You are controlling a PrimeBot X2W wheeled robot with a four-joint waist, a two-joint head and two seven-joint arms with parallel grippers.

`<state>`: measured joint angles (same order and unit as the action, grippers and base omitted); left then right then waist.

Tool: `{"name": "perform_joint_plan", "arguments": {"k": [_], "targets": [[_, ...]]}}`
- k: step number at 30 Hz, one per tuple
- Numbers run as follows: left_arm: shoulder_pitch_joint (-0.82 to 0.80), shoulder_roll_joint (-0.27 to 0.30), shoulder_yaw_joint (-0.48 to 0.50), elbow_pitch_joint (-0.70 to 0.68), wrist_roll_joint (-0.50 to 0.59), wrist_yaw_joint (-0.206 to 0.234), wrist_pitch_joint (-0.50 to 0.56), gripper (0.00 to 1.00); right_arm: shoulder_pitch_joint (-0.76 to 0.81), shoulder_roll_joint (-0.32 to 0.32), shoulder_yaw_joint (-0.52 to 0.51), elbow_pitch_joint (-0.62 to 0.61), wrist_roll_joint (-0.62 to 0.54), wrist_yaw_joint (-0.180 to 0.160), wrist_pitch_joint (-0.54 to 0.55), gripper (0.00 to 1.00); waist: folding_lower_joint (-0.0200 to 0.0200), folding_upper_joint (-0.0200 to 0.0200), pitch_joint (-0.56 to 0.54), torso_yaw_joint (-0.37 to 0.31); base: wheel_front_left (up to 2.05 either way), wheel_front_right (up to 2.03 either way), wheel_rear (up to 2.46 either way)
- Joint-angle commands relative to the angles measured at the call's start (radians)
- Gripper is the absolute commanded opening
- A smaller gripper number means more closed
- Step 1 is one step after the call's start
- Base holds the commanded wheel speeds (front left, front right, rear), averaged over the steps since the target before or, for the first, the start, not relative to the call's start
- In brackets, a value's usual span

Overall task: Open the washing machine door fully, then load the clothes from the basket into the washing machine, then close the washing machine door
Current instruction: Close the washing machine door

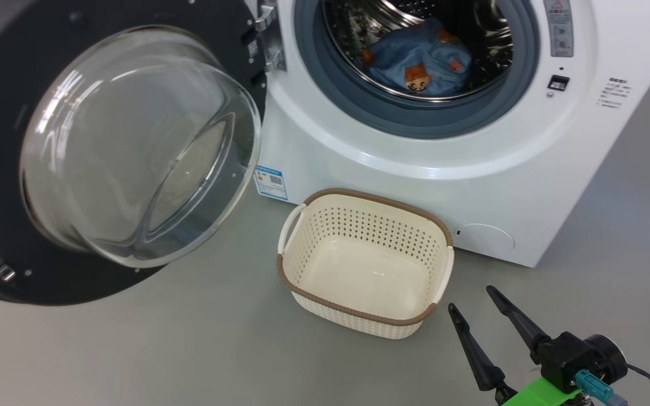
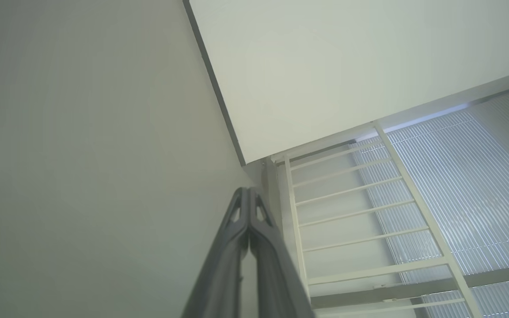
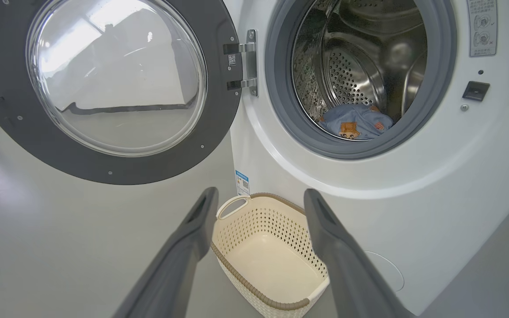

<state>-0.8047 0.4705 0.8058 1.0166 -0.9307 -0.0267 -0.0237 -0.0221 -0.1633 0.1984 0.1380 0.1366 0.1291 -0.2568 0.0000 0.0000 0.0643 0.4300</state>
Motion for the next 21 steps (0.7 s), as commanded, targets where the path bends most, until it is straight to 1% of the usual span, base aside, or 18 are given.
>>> {"name": "perform_joint_plan", "arguments": {"k": [1,6,10,14,15,16,21], "targets": [[-0.024,0.077,-0.001,-0.011,-0.004,0.004,0.016,0.0,-0.025,-0.006,0.025,-0.022,0.018,0.002,-0.005,1.0,0.0,0.0,0.004,-0.018,0.0,0.0,0.0],[-0.081,0.098,-0.022,0.027,-0.007,0.003,0.059,0.0,-0.032,-0.006,0.026,-0.021,0.02,0.002,-0.005,1.0,0.0,0.0,0.01,-0.048,0.0,0.0,0.0],[-0.113,0.098,-0.031,0.06,-0.019,0.0,0.103,0.0,-0.031,-0.007,0.028,-0.02,0.021,0.002,-0.005,1.0,0.0,0.0,0.014,-0.066,0.0,0.0,0.0],[-0.14,0.092,-0.017,0.094,-0.052,-0.006,0.154,0.0,-0.033,-0.008,0.028,-0.02,0.022,0.002,-0.005,1.0,0.0,0.0,0.017,-0.08,0.0,0.0,0.0],[-0.149,0.091,-0.016,0.112,-0.064,-0.007,0.191,0.0,-0.035,-0.009,0.03,-0.021,0.023,0.002,-0.005,1.0,0.0,0.0,0.02,-0.088,0.0,0.0,0.0],[-0.152,0.09,-0.019,0.117,-0.066,-0.01,0.205,0.0,-0.036,-0.01,0.03,-0.021,0.023,0.002,-0.005,1.0,0.0,0.0,0.022,-0.091,0.0,0.0,0.0],[-0.162,0.096,-0.011,0.137,-0.087,-0.019,0.249,0.0,-0.04,-0.016,0.034,-0.02,0.024,0.002,-0.005,1.0,0.0,0.0,0.028,-0.111,0.0,0.0,0.0]]}}
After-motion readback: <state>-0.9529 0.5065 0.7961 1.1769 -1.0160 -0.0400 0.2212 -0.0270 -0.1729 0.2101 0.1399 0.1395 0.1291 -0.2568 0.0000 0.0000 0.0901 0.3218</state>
